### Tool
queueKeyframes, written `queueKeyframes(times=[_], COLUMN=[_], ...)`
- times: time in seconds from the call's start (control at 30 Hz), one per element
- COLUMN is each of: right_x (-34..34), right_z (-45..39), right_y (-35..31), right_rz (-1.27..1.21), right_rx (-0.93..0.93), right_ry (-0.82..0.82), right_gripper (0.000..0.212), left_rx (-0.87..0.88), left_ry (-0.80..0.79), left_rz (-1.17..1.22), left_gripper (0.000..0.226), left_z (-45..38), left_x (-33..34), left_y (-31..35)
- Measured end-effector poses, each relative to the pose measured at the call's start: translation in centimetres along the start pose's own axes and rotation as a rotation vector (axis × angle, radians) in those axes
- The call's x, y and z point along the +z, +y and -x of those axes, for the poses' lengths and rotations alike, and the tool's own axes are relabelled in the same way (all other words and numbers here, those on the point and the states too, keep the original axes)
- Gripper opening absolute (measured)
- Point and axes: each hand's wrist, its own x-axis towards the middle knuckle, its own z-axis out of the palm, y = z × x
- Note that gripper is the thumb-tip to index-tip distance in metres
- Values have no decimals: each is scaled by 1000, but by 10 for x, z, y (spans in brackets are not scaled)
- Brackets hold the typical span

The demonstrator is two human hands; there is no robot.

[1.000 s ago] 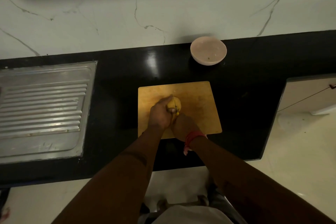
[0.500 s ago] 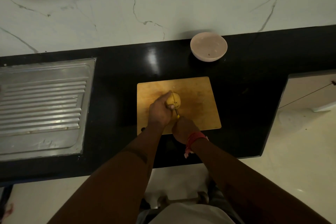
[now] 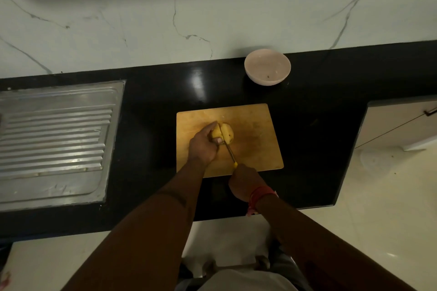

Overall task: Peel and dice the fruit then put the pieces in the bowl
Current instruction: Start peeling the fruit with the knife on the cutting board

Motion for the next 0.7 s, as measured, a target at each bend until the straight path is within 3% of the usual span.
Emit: queueKeyframes(times=[0.23,0.4,0.57,0.7], right_x=[5,4,-5,-10], right_z=[3,3,-1,-8], right_y=[9,11,15,3], right_rz=[-17,-67,-114,-81], right_rx=[-16,3,-12,-5], right_ry=[13,20,54,93], right_gripper=[21,22,22,30], left_rx=[-61,-48,20,225], left_ry=[15,14,17,-28], left_rz=[214,219,76,-197], left_gripper=[59,63,69,68], left_z=[-5,-2,2,8], left_x=[2,0,-7,-16], left_y=[-10,-5,1,8])
